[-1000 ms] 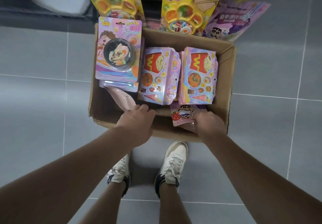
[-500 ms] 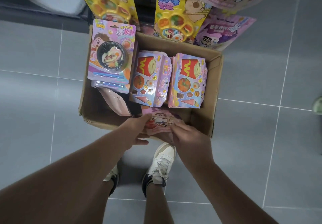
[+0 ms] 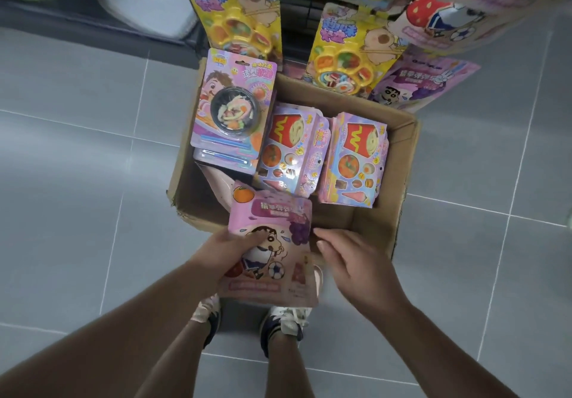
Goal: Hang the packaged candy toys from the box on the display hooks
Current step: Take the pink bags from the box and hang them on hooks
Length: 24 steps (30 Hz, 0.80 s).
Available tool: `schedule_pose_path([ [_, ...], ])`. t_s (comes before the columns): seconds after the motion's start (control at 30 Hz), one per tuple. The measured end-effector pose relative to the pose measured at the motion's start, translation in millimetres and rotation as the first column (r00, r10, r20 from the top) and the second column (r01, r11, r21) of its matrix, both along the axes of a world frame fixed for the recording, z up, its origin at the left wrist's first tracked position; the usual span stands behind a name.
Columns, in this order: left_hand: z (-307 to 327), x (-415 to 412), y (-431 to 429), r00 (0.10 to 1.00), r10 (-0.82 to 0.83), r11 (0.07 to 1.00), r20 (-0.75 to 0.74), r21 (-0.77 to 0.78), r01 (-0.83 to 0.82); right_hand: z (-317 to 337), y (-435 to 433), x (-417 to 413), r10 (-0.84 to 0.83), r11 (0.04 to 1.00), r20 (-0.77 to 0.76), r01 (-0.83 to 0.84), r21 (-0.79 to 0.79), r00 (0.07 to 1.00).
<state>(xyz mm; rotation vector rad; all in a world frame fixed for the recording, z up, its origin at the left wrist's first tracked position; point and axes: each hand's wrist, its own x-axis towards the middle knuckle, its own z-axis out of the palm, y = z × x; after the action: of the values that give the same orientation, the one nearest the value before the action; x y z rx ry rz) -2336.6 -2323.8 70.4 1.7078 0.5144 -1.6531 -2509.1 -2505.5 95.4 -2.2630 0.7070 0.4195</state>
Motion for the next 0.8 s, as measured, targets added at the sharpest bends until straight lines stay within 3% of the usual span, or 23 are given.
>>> schedule_pose_path([
  [0.27, 27.3, 42.7, 66.4, 0.966, 0.256, 0.955, 0.024, -0.159, -0.249, -18.0, 8.9, 73.3, -0.070, 0.997, -0.102, 0.068, -0.031, 0.992],
  [0.57, 10.1, 86.4, 138.6, 0.895, 0.400, 0.912, 0.197, -0.182, -0.368, -84.5, 57.2, 147.3, -0.055, 0.978, -0.374, 0.125, 0.165, 0.926],
  [0.7, 1.8, 96.9, 165.8, 0.900, 0.389, 0.918, 0.195, -0.157, -0.363, -113.5, 77.7, 168.6, 0.024, 0.998, -0.402, 0.004, 0.069, 0.915],
  [0.8, -0.6, 100.4, 181.6, 0.902, 0.382, 0.923, 0.202, -0.128, -0.362, -123.6, 86.9, 180.5, -0.018, 1.000, -0.349, 0.017, -0.005, 0.937],
])
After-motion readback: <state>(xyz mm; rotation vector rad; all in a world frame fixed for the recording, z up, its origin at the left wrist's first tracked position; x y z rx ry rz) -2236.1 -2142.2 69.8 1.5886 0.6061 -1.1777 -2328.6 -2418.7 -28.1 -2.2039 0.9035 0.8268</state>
